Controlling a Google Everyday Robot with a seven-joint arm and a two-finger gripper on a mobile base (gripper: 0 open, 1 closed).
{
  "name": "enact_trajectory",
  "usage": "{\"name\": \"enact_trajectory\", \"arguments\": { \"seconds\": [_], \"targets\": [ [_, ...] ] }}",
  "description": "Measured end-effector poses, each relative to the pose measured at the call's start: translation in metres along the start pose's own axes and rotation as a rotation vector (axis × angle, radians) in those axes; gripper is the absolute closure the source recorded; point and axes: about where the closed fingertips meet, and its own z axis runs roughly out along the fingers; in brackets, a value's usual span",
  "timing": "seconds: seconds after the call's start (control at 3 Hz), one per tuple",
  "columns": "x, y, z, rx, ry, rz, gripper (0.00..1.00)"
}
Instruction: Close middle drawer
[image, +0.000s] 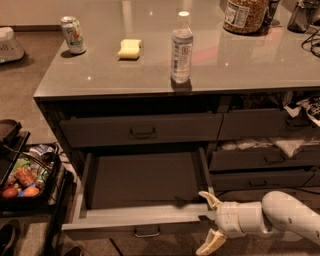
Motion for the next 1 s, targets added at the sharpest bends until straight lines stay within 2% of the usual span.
{"name": "enact_trajectory", "arguments": {
  "seconds": [0.33,0.67,1.0],
  "targets": [
    [0.0,0.0,0.0,0.0,0.0,0.0,0.19],
    [0.0,0.0,0.0,0.0,0.0,0.0,0.42],
    [-0.0013,0.0069,0.002,-0.014,0.037,-0.034,0.65]
  ]
}}
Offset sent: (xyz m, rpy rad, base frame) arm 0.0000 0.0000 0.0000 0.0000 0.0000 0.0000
